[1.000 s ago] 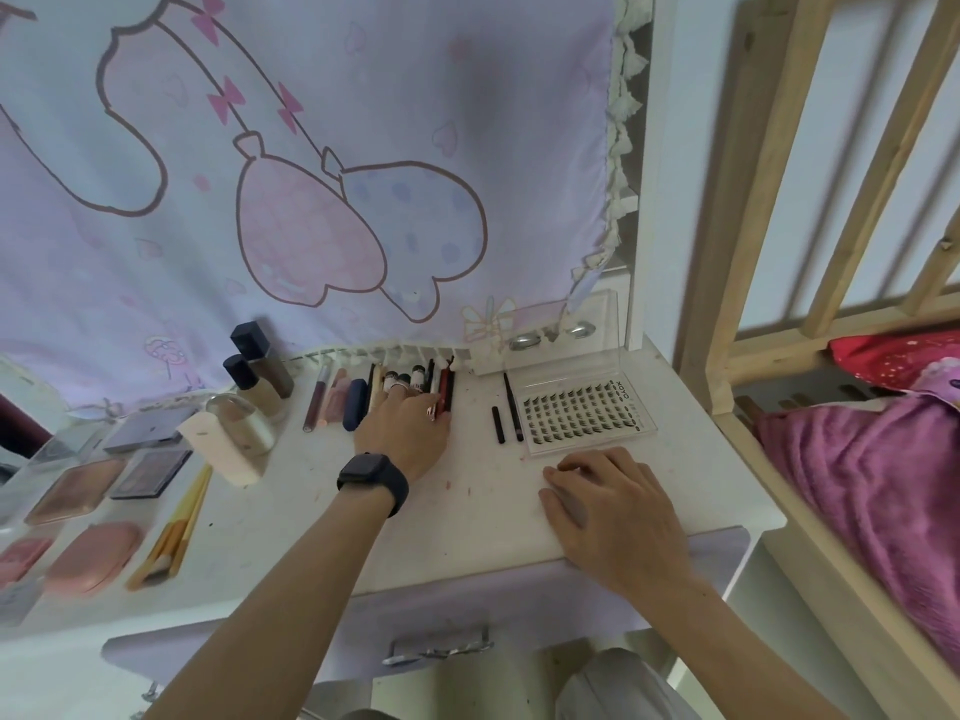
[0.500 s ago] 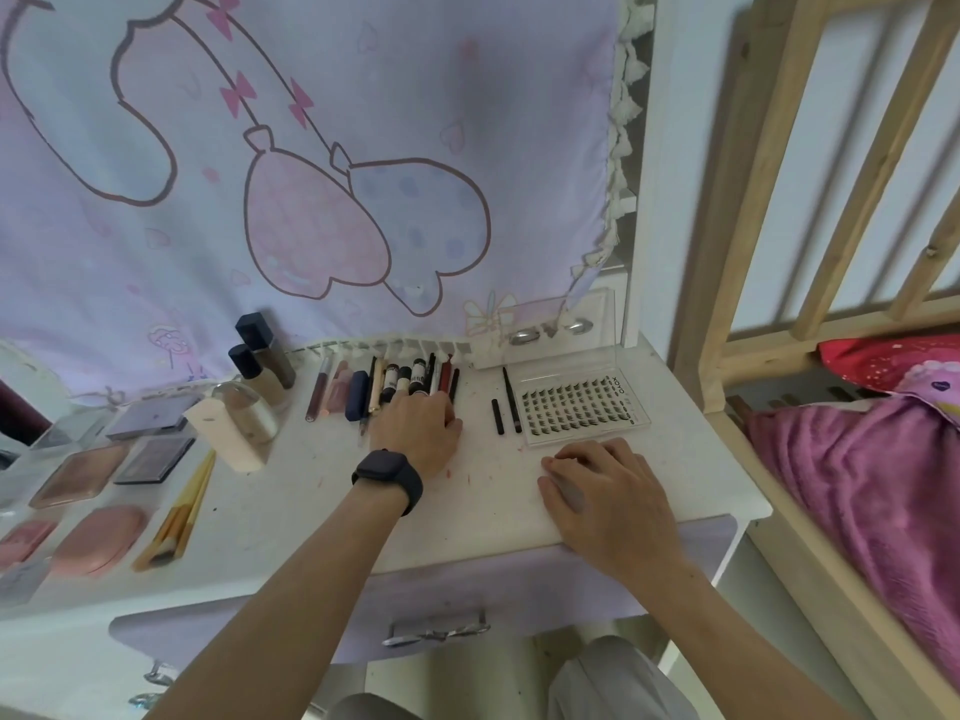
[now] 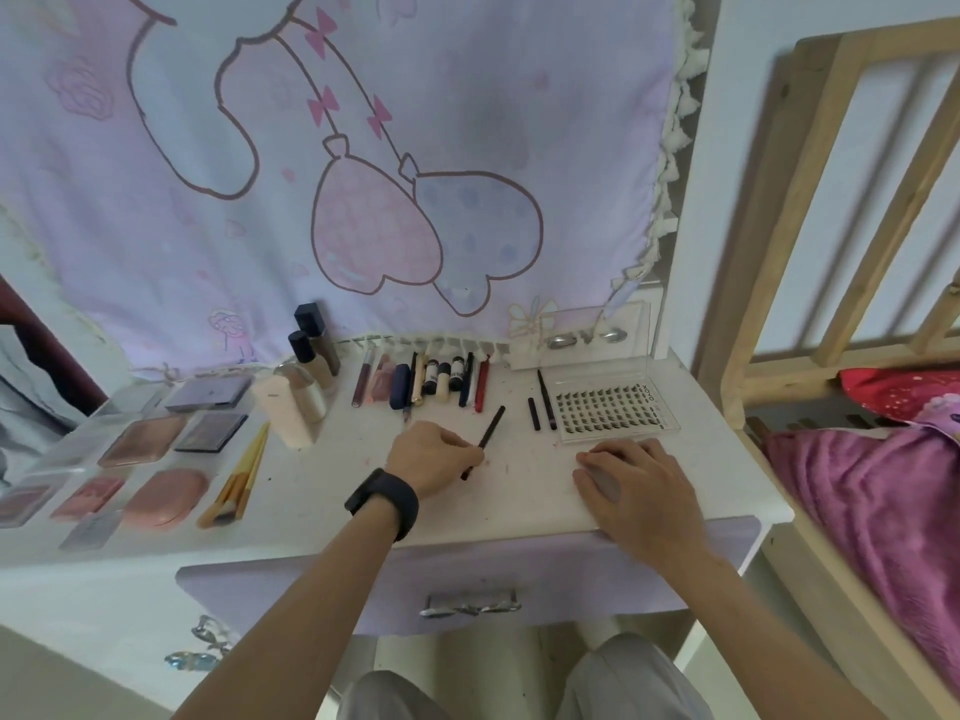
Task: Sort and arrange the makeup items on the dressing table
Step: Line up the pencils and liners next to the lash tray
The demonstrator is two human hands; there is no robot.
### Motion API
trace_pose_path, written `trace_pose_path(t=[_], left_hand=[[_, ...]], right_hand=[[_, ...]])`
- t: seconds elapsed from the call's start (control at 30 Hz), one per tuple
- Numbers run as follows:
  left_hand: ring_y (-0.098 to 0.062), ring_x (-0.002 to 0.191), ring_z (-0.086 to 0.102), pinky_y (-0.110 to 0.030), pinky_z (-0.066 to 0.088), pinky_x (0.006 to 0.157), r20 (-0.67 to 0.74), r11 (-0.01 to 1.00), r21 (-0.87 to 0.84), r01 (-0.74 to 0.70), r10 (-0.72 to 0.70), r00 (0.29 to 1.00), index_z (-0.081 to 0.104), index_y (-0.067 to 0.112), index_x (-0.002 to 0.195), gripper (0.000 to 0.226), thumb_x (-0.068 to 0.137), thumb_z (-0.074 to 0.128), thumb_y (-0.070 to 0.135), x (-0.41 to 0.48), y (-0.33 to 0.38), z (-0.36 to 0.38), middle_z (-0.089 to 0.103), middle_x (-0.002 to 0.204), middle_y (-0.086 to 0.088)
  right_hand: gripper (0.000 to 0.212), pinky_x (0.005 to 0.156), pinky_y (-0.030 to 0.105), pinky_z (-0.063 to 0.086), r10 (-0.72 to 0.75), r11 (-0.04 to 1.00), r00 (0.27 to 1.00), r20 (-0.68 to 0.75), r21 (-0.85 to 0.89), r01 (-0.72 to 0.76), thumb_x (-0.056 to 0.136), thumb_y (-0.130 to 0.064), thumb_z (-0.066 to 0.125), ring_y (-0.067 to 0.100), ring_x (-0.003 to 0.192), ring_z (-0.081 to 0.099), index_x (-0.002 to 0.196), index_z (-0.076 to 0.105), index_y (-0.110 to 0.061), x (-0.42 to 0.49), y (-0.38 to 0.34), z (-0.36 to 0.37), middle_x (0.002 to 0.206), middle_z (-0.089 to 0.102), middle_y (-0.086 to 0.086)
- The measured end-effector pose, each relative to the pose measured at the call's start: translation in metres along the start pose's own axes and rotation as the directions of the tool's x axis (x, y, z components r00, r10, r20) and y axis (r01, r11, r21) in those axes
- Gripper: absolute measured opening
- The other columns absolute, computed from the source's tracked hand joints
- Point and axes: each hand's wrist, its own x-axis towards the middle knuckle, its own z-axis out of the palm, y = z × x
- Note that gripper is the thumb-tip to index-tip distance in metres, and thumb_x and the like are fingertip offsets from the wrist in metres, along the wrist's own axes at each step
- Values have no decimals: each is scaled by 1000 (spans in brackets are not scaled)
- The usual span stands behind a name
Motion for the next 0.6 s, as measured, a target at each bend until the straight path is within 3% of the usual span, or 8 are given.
trace_pose_path(t=[0.07, 0.17, 0.2, 0.27, 0.37, 0.5, 0.6], left_hand=[[-4, 67, 59, -15, 47, 55, 55, 969, -245, 11, 3, 998, 76, 27, 88, 7, 90, 69, 29, -15, -9, -3, 72, 76, 10], [1, 60, 58, -13, 49, 57, 54, 922, -379, -84, 112, 992, 76, 33, 87, 14, 91, 68, 23, -36, -22, -7, 71, 68, 14], [2, 60, 59, -13, 50, 58, 54, 913, -390, -118, 150, 987, 76, 34, 88, 15, 92, 67, 22, -41, -26, -9, 70, 68, 15], [1, 64, 63, -13, 51, 61, 71, 908, -381, -171, 214, 974, 77, 33, 92, 16, 92, 67, 21, -49, -31, -13, 72, 73, 16], [-1, 74, 68, -13, 52, 63, 112, 923, -310, -229, 275, 955, 76, 37, 92, 18, 95, 65, 22, -57, -35, -23, 73, 83, 17], [-2, 76, 69, -14, 52, 62, 66, 923, -274, -269, 297, 953, 71, 32, 99, 12, 99, 59, 28, -61, -46, -36, 71, 91, 11], [-3, 70, 68, -17, 50, 61, -21, 914, -288, -286, 292, 956, 71, 24, 104, 14, 99, 59, 28, -63, -56, -39, 74, 86, 8]], right_hand=[[22, 85, 35, 46, 60, 998, 995, 85, 20, -62, 90, -38, 69, 19, 101, 55, 106, 77, -26, 2, -7, -5, 109, 69, -11], [20, 96, 31, 43, 182, 938, 958, 222, 254, -237, 93, -47, 61, 10, 110, 55, 109, 71, -40, -2, -27, -15, 112, 66, -24], [16, 93, 27, 45, 218, 866, 942, 255, 394, -307, 93, -50, 62, 3, 106, 58, 106, 68, -46, -3, -38, -19, 108, 66, -28], [20, 78, 20, 48, 270, 638, 897, 350, 633, -438, 90, -57, 63, -2, 88, 65, 108, 63, -48, 1, -61, -24, 97, 73, -20], [24, 55, 22, 48, 281, 316, 829, 483, 769, -555, 92, -48, 65, 10, 56, 59, 111, 65, -33, 10, -86, -28, 88, 77, -1], [14, 50, 18, 46, 279, 332, 848, 451, 783, -526, 98, -23, 65, 9, 51, 51, 95, 74, -13, 10, -100, -26, 77, 75, 6], [12, 56, 18, 51, 210, 337, 849, 485, 779, -528, 98, -19, 65, 9, 56, 57, 96, 76, -15, 6, -104, -26, 81, 77, 6]])
